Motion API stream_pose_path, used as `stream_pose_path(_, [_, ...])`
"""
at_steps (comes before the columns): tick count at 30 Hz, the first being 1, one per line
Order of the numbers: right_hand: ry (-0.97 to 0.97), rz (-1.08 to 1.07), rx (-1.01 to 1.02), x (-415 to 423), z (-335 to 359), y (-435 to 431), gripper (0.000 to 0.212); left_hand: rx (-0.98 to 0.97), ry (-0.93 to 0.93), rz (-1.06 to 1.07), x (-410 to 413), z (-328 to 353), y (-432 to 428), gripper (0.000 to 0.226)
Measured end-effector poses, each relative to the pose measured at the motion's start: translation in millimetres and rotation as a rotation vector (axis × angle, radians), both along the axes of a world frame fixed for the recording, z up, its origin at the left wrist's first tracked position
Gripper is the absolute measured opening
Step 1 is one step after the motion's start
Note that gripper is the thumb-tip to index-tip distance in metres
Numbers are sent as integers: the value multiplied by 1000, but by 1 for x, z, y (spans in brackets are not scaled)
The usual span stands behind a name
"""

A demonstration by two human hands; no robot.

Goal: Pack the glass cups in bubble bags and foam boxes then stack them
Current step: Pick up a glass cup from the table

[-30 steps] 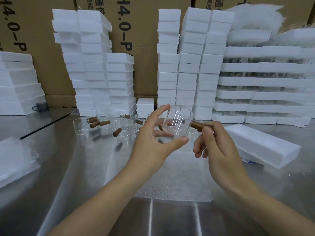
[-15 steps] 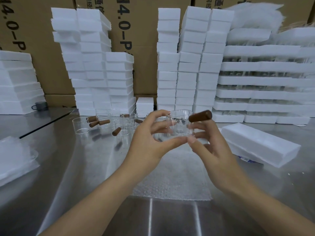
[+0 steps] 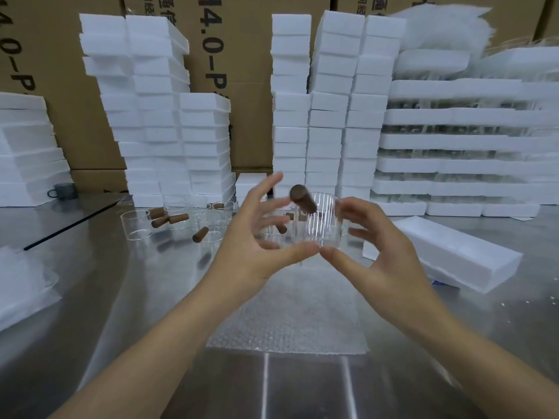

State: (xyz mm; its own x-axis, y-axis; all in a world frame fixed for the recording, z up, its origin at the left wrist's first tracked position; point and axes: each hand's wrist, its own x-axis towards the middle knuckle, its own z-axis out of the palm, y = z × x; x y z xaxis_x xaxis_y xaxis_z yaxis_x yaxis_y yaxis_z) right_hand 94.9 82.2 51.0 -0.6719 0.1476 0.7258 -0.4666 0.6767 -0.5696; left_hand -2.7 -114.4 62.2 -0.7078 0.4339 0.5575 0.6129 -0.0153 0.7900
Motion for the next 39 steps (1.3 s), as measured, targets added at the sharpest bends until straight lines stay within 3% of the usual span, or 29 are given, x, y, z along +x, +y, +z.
stream_pose_path(5, [78,-144,316,1,3,10,63,-163,416,214,0,-3,-4,107])
stream_pose_path(8, [114,-148,438,2,2,9,63,-305,606,227,-1,-6,-3,90])
stream_pose_path(10, [123,-136,474,3,2,7,65,-330,634,236,-1,-7,-2,77])
stream_pose_path(13, [129,-127,434,3,3,6,69,-289,539,223,-1,-5,-3,69])
stream_pose_path(16, [70,-82,289,6,4,4,73,-153,307,59,1,-2,-2,64])
stream_pose_path(22, [12,6,115,10,6,-2,53,-90,-133,-270,3,2,-2,69])
stream_pose_path(28, [-56,114,-126,9,8,-3,43,10,-338,-325,3,-5,7,66])
stream_pose_path(34, [-290,324,-438,-1,4,-7,51,-7,-582,-480,5,-12,13,53])
stream_pose_path(37, [-349,314,-508,-4,3,-9,47,10,-637,-474,2,-15,14,56])
stream_pose_path(39, [-384,292,-576,-6,1,-8,56,-7,-639,-476,1,-17,15,58])
